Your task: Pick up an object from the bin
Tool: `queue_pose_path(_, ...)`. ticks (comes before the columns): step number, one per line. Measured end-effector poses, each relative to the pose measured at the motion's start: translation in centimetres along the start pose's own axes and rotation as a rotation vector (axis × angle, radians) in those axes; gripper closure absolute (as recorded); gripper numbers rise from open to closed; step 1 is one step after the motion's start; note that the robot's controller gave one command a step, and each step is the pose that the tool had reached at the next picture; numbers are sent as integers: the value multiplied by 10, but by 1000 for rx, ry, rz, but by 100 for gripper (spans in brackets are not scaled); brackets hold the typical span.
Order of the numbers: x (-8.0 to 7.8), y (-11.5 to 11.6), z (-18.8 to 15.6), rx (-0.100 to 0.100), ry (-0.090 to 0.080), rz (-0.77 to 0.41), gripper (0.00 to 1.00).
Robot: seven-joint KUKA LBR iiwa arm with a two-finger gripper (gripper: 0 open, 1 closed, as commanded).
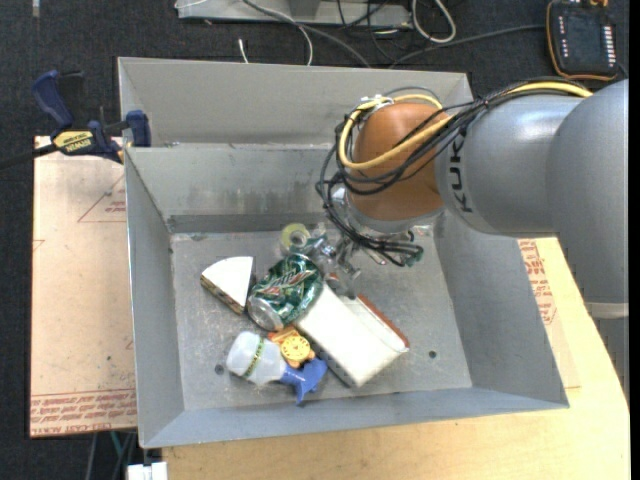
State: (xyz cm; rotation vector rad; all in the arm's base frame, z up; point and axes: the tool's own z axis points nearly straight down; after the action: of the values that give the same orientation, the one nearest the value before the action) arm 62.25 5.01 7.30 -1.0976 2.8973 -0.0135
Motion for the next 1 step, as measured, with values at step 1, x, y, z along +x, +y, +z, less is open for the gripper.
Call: queue_pose_path(1,0,26,-2,3,-3,104,100)
